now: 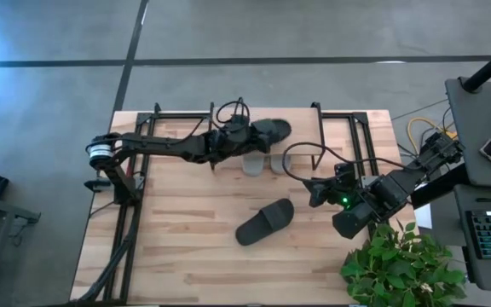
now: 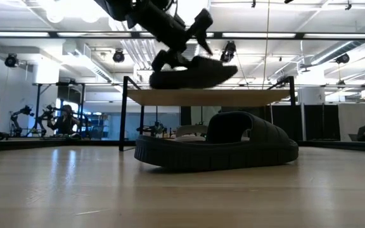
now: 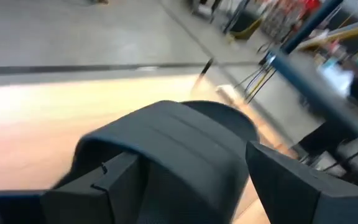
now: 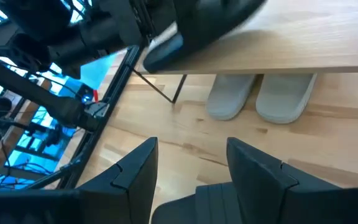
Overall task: Pick and place slides into the shelf
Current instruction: Put the left black slide on the shelf
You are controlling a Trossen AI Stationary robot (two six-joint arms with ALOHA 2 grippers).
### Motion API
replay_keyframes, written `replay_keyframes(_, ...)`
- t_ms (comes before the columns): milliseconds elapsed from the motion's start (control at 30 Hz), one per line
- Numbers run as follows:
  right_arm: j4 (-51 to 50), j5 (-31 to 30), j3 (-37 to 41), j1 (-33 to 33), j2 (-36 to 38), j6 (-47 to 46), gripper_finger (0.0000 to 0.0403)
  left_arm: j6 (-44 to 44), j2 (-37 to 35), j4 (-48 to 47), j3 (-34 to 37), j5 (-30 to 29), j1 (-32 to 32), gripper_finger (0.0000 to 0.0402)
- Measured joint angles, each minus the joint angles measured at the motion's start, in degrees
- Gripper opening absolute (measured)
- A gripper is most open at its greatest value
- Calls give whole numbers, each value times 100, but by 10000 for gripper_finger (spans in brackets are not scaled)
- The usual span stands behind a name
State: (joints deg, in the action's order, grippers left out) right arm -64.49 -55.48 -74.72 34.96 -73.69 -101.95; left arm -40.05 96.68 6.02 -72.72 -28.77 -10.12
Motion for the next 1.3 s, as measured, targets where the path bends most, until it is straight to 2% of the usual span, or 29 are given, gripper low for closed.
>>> replay_keyframes(133, -4, 0, 0, 0, 0, 22, 182, 183, -20, -411, 1, -26, -4, 250)
replay_keyframes(267, -11, -2, 0, 0, 0, 22, 182, 293, -20, -307, 1, -116, -5, 250)
replay_keyframes(400, -13, 0, 0, 0, 0, 9, 182, 226, -35, -150, -40, -474, -27, 250)
replay_keyframes(467, -11, -2, 0, 0, 0, -5, 182, -307, -52, -157, -43, -675, -52, 250)
replay_keyframes(667, -2, -2, 0, 0, 0, -46, 182, -2672, -15, -263, 89, -1389, -92, 250)
replay_keyframes(733, 2, 0, 0, 0, 0, -46, 182, -3106, -9, -246, 95, -1470, -112, 250)
replay_keyframes(800, 4, 0, 0, 0, 0, -46, 182, -3172, -9, -192, 84, -1471, -148, 250)
replay_keyframes(933, 7, 22, 0, 0, 0, -46, 182, -2308, -59, 352, 65, -1199, -164, 250)
replay_keyframes(1033, 20, 203, 0, 0, 0, -44, 182, -760, -265, 820, 63, -563, -156, 250)
replay_keyframes(1167, 161, 897, 0, 0, -5, 45, 183, 1394, -651, 635, 31, 348, -204, 250)
replay_keyframes(1233, 328, 1099, 0, -41, -45, 170, 183, 1658, -805, 272, 32, 693, -312, 250)
replay_keyframes(1300, 447, 1168, 0, -163, -59, 379, 183, 1601, -890, -97, 49, 1283, -560, 250)
